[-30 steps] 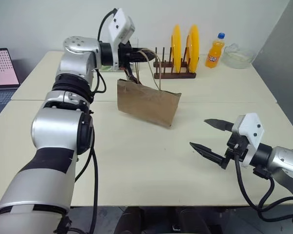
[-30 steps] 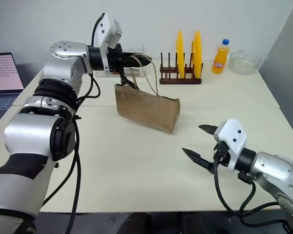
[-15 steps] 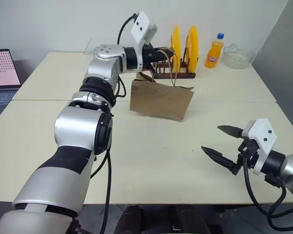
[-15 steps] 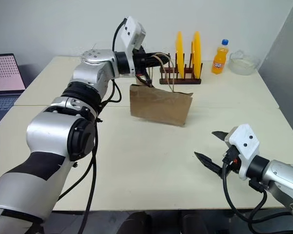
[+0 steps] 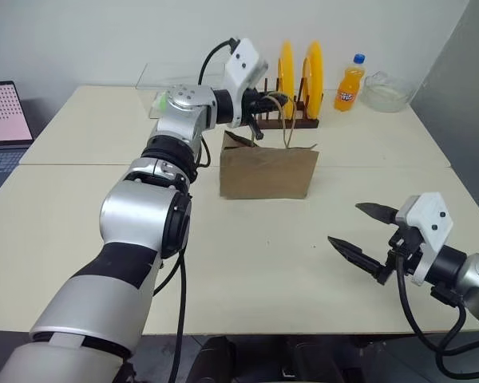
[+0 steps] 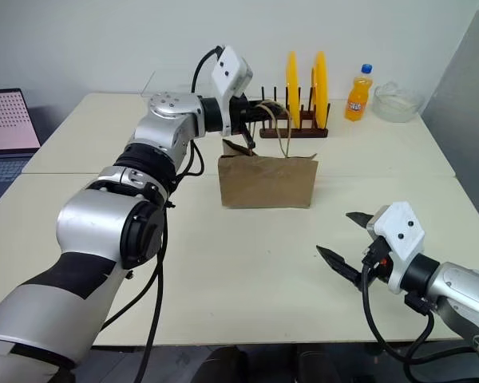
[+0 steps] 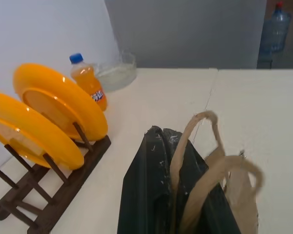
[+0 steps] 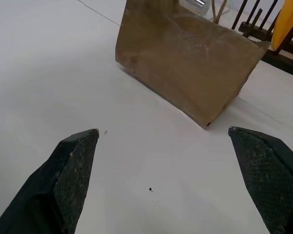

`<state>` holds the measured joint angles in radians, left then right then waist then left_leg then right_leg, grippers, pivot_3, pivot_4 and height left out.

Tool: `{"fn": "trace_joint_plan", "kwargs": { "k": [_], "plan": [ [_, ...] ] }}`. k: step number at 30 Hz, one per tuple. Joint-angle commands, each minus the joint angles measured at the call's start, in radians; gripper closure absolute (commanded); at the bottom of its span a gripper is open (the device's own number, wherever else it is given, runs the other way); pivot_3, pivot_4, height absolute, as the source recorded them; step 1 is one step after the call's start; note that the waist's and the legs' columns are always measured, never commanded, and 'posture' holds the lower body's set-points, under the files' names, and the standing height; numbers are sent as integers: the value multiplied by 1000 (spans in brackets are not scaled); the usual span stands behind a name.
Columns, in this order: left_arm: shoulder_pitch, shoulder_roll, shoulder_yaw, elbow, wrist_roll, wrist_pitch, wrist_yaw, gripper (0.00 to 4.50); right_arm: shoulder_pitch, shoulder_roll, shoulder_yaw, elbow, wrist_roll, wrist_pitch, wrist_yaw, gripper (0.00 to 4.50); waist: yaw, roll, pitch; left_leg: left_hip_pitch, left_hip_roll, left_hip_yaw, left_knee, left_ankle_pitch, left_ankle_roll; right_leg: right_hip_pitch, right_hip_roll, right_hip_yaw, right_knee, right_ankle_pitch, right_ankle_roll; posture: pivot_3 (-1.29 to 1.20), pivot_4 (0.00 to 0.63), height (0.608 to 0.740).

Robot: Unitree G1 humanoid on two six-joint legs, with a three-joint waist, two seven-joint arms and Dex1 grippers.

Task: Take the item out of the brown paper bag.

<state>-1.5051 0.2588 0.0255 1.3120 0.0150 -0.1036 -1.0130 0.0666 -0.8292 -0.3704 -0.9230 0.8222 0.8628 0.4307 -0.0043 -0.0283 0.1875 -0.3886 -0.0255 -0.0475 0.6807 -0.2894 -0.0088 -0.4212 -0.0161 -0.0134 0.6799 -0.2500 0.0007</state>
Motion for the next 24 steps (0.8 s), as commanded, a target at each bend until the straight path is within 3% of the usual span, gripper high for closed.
{"fn": "trace_joint_plan", "kwargs": {
  "k": [1,8,9,12,22,24],
  "plan": [
    [-11,5,6,-11,7,-38,10,4482,-19,-9,-12,-33,27,-3,-15,0,1,0,0,0,0,0,0,0,0,0,0,0,0,0,0,0,150,740],
    [2,13,-7,-9,43,-51,16,4482,-37,-10,-6,-38,61,1,-39,0,1,0,0,0,0,0,0,0,0,0,0,0,0,0,0,0,150,740],
    [2,13,-5,-10,45,-55,19,4296,-38,-11,-6,-38,64,1,-42,0,1,0,0,0,0,0,0,0,0,0,0,0,0,0,0,0,150,740],
    [6,22,-9,-9,60,-62,9,3612,-40,-13,-1,-39,71,0,-49,0,1,0,0,0,0,0,0,0,0,0,0,0,0,0,0,0,150,740],
    [41,119,-16,-36,69,-84,-71,428,-41,-11,25,-40,74,-9,-57,0,0,0,0,2,0,0,0,0,0,1,0,0,1,0,0,0,150,740],
    [55,142,-15,-48,63,-79,-99,201,-43,-11,35,-37,70,-12,-56,0,0,0,0,2,0,0,0,0,0,1,0,0,1,0,0,0,150,740]
  ]
}}
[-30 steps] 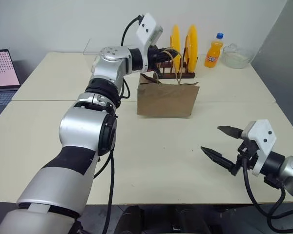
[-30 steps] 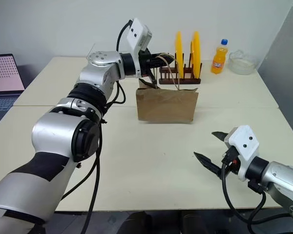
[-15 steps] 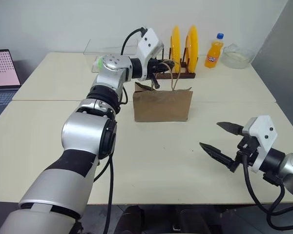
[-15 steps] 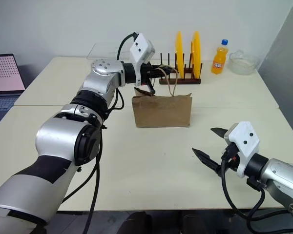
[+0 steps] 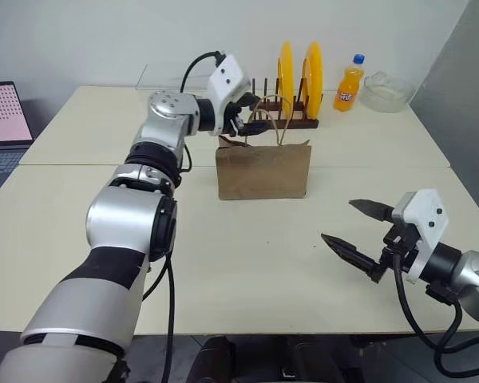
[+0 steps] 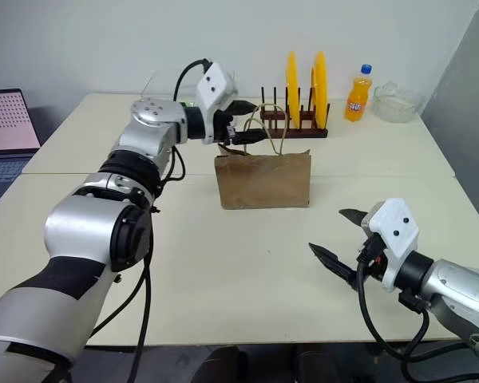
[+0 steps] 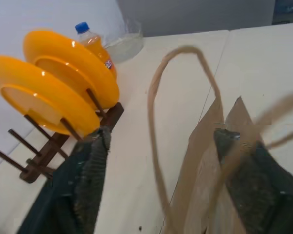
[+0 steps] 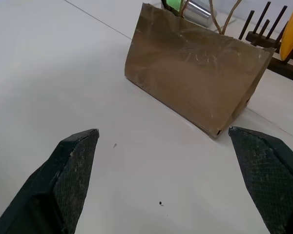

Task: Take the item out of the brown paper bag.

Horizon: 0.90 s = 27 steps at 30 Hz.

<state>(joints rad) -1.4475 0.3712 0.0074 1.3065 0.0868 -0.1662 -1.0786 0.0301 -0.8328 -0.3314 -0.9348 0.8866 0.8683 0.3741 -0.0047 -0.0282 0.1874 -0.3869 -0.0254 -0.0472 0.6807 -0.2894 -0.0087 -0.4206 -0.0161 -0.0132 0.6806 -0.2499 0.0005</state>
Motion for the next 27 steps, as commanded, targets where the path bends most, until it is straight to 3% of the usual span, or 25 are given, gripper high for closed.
{"fn": "trace_joint_plan", "kwargs": {
  "k": [1,7,11,14,17,22,27],
  "plan": [
    [7,40,3,-51,-12,-21,-47,201,-10,-7,2,-22,4,-19,2,0,0,0,0,0,0,0,0,0,0,0,0,0,0,0,0,0,150,740],
    [80,84,19,-129,-48,-19,-115,201,-28,-12,32,-5,-17,-31,16,0,0,0,0,0,0,0,0,0,0,0,0,0,0,2,-4,0,150,740],
    [151,131,33,-264,-92,14,-152,1086,-48,-14,46,6,-33,-39,21,0,-3,0,0,0,0,0,0,0,0,0,0,0,0,2,-4,0,150,740],
    [317,220,80,-611,-184,173,-179,2022,-119,13,73,53,-63,-64,8,0,-15,1,0,1,1,0,0,0,0,0,0,1,0,2,-4,0,150,740],
    [534,301,155,-1008,-299,423,-134,2984,-220,47,112,137,-117,-91,-12,606,-31,1,-1,3,2,1,-1,0,-1,0,0,3,1,3,-5,0,150,740],
    [853,351,248,-1468,-430,730,9,4494,-371,56,214,320,-260,-169,43,2391,-22,2,-1,5,2,0,-1,1,-1,2,0,3,1,3,-5,0,150,740],
    [1176,324,358,-1802,-558,931,146,4500,-669,85,403,686,-486,-315,148,4240,-22,2,-1,6,1,2,0,0,-1,3,0,4,-1,3,-5,0,150,740]
  ]
}}
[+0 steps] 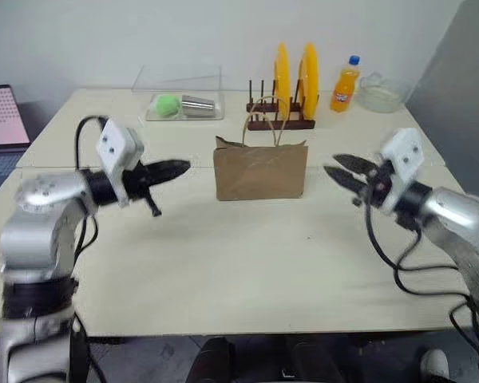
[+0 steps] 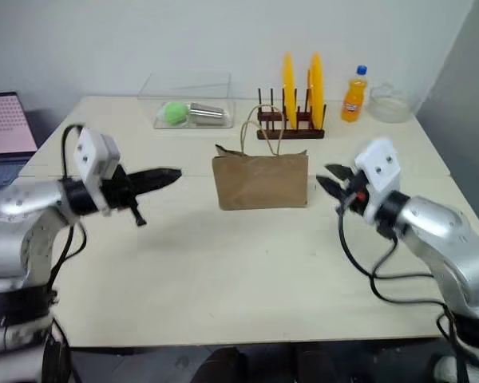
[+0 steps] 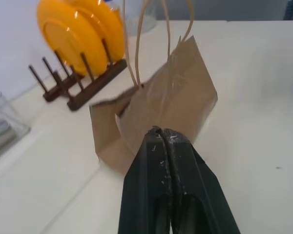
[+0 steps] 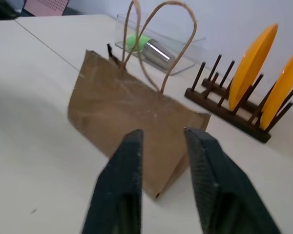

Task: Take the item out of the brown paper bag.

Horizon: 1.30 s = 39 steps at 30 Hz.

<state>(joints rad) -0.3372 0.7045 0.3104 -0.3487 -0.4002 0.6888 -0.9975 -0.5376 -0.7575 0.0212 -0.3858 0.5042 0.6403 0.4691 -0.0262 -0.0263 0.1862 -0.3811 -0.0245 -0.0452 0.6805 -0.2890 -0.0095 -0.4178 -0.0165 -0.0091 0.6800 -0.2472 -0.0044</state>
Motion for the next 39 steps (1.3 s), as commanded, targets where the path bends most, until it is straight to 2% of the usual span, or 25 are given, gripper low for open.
{"fn": "trace_joint_plan", "kwargs": {
  "k": [1,4,8,13,18,23,30,35,39],
  "plan": [
    [104,-21,67,-182,-89,89,89,4500,-161,25,79,214,-138,-113,76,4462,0,0,0,0,0,0,0,0,0,0,0,0,0,0,0,0,150,740],
    [207,-52,96,-268,-149,122,142,4500,-362,91,155,492,-247,-210,139,4462,0,0,0,0,1,-1,-1,0,0,-1,0,-1,1,0,-1,0,150,740],
    [271,-57,94,-317,-184,120,188,4500,-517,141,229,770,-368,-327,227,4462,3,0,0,0,1,-1,-1,0,0,-1,1,-2,1,1,-2,0,150,740],
    [331,-44,94,-369,-250,135,218,4500,-796,282,352,1303,-565,-529,300,4462,-3,0,0,0,0,2,-1,0,0,-2,0,0,0,2,-4,0,150,740],
    [340,-7,76,-368,-274,124,221,4500,-930,369,369,1579,-670,-651,291,4462,-2,1,0,-1,1,1,-3,0,-1,-2,0,-1,0,2,-5,0,150,740],
    [329,23,46,-364,-289,113,224,4500,-961,411,371,1658,-728,-670,380,4462,-2,1,0,0,0,1,-2,0,-1,-2,0,0,0,2,-5,0,150,740],
    [355,44,42,-350,-290,82,213,4500,-943,399,352,1641,-754,-701,536,4462,-3,2,1,0,0,0,-3,0,-1,-2,0,-1,0,2,-5,0,150,740],
    [380,58,36,-351,-300,63,193,4500,-914,364,327,1566,-729,-710,704,4462,-3,2,1,-1,0,0,-3,0,-1,-2,0,-1,0,2,-5,0,150,740],
    [407,72,35,-354,-308,53,170,4500,-839,322,318,1408,-704,-689,815,4462,-2,2,1,0,0,0,-3,0,-1,-2,0,-1,0,2,-5,0,150,740]
  ]
}}
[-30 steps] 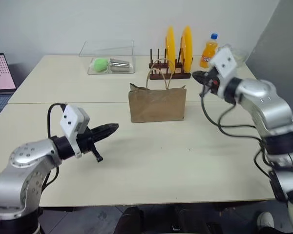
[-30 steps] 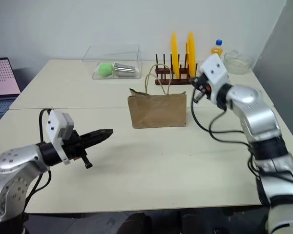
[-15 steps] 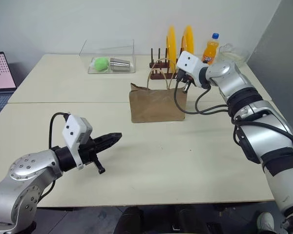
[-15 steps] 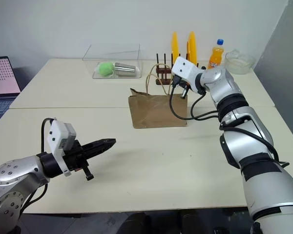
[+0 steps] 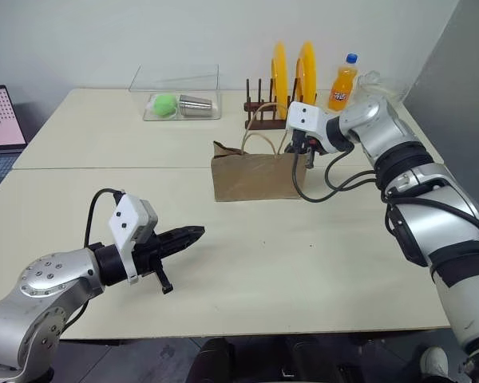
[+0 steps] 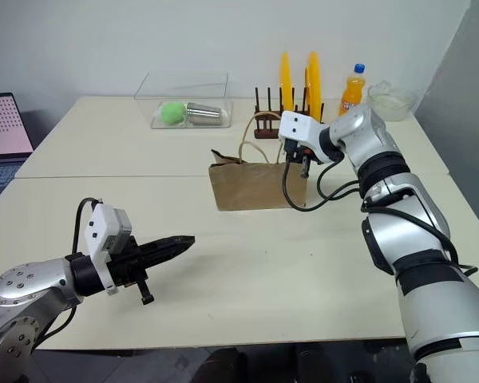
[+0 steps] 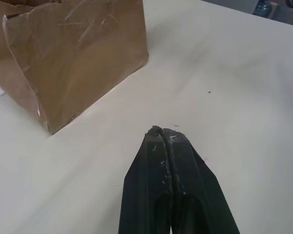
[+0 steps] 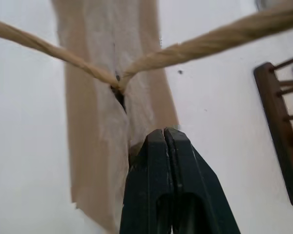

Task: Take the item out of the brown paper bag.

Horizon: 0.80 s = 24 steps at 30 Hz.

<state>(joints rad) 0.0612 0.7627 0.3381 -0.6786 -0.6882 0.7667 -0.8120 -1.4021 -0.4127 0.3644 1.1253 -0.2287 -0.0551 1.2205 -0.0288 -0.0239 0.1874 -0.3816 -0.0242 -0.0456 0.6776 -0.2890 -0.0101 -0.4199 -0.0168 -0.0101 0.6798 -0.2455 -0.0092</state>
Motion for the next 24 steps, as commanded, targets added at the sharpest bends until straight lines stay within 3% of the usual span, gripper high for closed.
{"fn": "trace_joint_plan", "kwargs": {
  "k": [1,12,24],
  "plan": [
    [13,17,9,-25,-21,-28,-18,4500,45,-29,-27,-142,34,20,77,4462,0,0,0,0,0,0,0,0,0,0,0,0,0,0,0,0,150,740],
    [15,49,3,0,-26,-50,-50,4500,397,-119,-14,-798,84,263,156,4462,3,1,0,0,0,-1,0,0,0,0,0,-1,0,0,0,0,150,740],
    [-5,73,-25,19,-24,-82,-80,4500,464,-168,-78,-1091,179,412,125,4462,3,1,0,0,0,-2,0,0,0,0,0,-1,0,0,0,0,150,740]
  ]
}}
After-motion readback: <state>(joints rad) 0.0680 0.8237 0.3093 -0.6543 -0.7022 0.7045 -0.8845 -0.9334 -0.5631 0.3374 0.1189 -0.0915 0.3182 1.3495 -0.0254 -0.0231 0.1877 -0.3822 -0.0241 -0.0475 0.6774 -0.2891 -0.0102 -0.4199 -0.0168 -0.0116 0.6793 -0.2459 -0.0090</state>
